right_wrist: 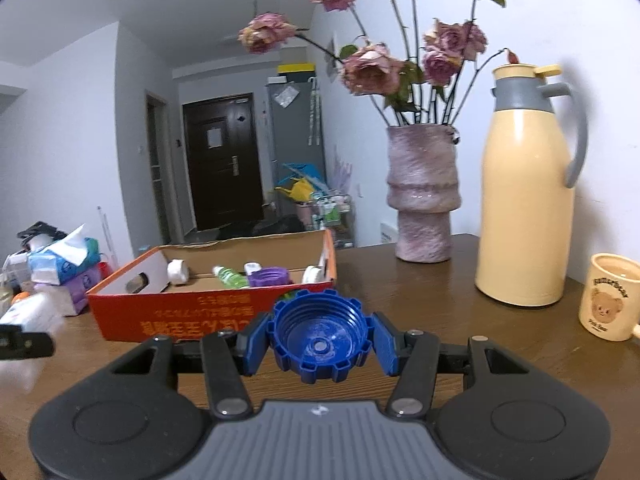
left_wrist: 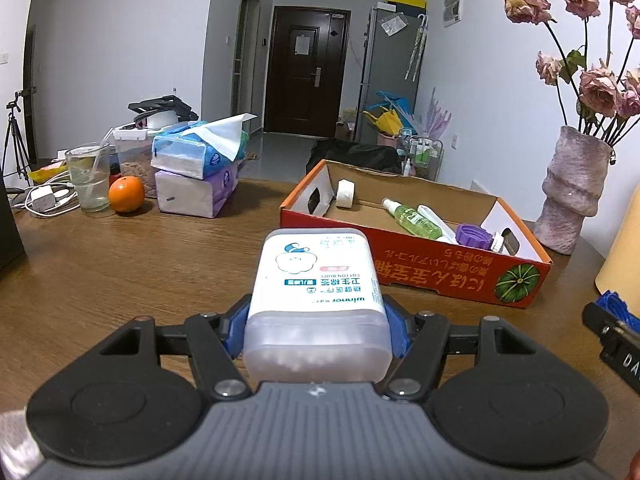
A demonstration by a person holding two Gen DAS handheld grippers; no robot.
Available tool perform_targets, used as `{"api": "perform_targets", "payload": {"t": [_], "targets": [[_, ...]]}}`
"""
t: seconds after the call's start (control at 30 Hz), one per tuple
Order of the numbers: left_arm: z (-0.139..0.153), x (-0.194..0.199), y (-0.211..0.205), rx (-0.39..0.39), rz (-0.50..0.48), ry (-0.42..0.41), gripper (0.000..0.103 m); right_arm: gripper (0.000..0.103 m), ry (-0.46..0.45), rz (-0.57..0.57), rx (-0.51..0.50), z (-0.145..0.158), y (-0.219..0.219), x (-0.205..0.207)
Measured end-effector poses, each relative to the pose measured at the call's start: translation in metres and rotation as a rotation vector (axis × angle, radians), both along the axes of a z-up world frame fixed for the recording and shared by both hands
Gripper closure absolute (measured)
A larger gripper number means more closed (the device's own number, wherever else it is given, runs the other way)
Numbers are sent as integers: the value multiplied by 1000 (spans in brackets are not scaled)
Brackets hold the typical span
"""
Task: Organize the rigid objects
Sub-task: 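Carry the cotton-pad box and blue cap in both grippers over the cardboard box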
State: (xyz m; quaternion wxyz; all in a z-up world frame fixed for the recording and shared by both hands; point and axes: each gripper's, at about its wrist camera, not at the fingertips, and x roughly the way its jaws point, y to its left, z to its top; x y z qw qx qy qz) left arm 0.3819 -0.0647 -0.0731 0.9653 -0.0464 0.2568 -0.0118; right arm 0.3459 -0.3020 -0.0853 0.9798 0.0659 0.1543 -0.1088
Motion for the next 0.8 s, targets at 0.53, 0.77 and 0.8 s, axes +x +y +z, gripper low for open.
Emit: {"api": "perform_targets", "payload": {"t": [0.53, 0.77, 0.8], "targets": [[-2, 34, -15, -26, 51, -12, 36, 50, -3, 83, -41, -6, 11, 27], [5, 54, -20, -40, 58, -45, 36, 50, -23, 89, -44, -1, 12, 47], [6, 57, -21, -42, 59, -48, 36, 50, -27, 86, -42, 0, 12, 51]]}}
